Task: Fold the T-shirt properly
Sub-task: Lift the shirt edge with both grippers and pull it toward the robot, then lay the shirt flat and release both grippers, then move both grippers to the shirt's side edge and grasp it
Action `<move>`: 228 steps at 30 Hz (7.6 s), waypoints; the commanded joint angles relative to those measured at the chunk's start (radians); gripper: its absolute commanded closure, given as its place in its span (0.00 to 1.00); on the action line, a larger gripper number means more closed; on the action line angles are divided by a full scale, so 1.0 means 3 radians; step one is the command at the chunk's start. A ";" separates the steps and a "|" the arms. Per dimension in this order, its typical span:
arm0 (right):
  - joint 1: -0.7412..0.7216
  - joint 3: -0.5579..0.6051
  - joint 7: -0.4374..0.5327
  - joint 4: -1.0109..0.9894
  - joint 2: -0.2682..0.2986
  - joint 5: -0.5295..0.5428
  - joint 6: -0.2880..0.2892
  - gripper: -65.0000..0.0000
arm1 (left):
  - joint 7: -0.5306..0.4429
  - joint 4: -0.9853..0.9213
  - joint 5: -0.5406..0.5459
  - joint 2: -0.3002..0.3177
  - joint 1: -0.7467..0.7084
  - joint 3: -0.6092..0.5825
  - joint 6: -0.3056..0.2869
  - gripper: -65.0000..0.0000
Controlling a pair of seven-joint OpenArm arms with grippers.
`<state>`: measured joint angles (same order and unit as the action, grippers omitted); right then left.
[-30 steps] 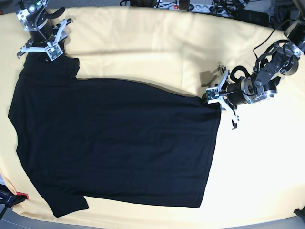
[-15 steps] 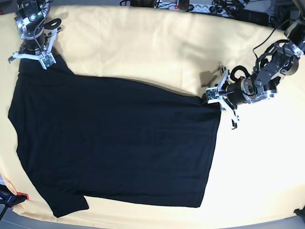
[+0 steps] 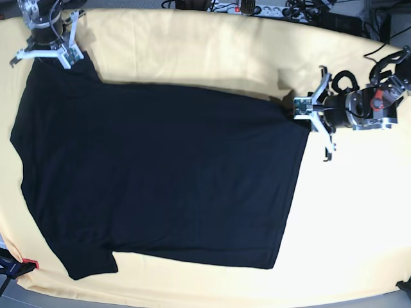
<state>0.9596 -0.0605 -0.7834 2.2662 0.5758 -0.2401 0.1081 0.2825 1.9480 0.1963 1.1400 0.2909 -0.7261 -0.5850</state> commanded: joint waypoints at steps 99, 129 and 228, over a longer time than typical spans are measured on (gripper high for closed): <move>-0.0838 -0.0585 0.0518 -0.1200 0.0408 0.1572 0.1249 0.45 | 0.0393 0.0211 -0.1540 -0.0145 -0.1081 0.0046 0.1003 0.40; -0.0860 -0.0587 -0.0228 -0.0660 0.0412 0.1558 0.1152 1.00 | 0.0549 0.0609 -0.1961 0.0031 -0.1081 0.0046 0.2211 1.00; -0.0642 -0.1631 -0.0045 -0.0231 0.0521 0.1600 0.0226 0.33 | 0.2107 -0.1868 0.2425 -0.1930 -0.0755 0.3054 0.0863 0.45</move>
<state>0.7670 -0.5385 -0.8124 2.1887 0.7143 0.2512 0.1833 0.8886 1.3830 0.9245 0.5488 0.0601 0.1867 -0.3298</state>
